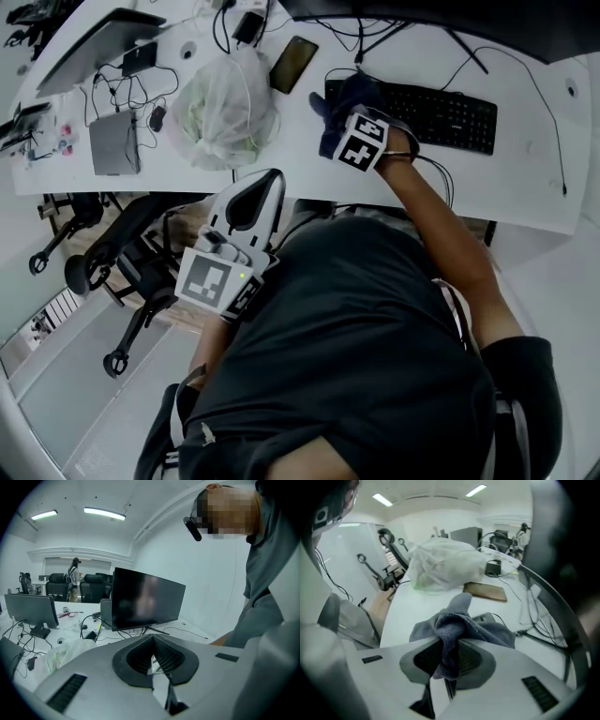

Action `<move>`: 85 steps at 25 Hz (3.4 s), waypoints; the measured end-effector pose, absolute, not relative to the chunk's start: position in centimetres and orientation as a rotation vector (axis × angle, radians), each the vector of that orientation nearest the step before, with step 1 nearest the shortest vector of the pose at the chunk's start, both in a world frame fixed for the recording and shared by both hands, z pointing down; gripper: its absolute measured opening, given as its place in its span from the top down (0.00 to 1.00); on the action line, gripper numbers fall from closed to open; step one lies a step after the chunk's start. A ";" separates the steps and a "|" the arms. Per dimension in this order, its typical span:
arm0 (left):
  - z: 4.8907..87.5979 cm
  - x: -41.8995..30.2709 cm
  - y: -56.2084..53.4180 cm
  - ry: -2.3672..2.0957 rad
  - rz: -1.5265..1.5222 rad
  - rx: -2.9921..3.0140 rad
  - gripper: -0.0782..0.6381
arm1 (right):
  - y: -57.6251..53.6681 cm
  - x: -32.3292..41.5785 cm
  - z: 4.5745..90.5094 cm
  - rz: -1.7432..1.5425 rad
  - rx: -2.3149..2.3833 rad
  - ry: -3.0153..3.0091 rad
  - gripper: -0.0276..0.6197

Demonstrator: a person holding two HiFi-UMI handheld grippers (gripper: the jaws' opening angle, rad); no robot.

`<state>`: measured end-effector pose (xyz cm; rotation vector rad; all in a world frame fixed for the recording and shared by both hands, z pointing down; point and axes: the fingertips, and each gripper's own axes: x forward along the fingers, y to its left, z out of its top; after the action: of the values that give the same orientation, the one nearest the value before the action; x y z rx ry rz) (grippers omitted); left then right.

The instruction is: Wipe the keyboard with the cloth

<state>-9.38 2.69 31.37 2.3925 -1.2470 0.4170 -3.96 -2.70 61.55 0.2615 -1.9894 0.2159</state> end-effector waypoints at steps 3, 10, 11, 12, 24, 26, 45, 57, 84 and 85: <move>31.1 -8.6 2.6 -1.241 0.439 2.409 0.89 | -1.4 -5.9 63.0 0.232 0.170 -1.982 0.85; 31.6 -9.8 2.1 -1.260 0.422 2.383 0.89 | -2.5 18.3 62.7 0.497 0.621 -1.702 0.85; 31.7 -9.8 2.1 -1.261 0.417 2.380 0.89 | -2.8 20.9 62.3 0.504 0.678 -1.654 0.85; 31.7 -9.8 2.0 -1.262 0.411 2.374 0.89 | -3.2 22.3 61.8 0.510 0.721 -1.637 0.85; 31.6 -7.8 1.1 -1.208 0.490 2.405 0.89 | -6.2 9.2 62.9 0.500 0.553 -1.948 0.85; 31.8 -8.3 1.0 -1.221 0.468 2.385 0.89 | -6.5 15.1 62.5 0.563 0.671 -1.919 0.85; 32.2 -8.8 0.9 -1.191 0.480 2.401 0.89 | -6.7 29.3 62.7 0.645 0.987 -1.610 0.85; 32.2 -7.3 1.3 -1.152 0.510 2.432 0.89 | -6.9 16.8 62.4 0.692 0.757 -1.928 0.85; 32.9 -7.9 2.2 -1.164 0.469 2.407 0.89 | -4.8 24.4 60.1 0.756 0.963 -1.794 0.85; 32.8 -7.6 2.3 -1.155 0.476 2.417 0.89 | -4.7 20.9 60.2 0.748 0.878 -1.863 0.85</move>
<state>-7.63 2.26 32.81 2.4165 -1.1551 0.4763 20.86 -4.68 60.20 0.8781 -1.8632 0.7477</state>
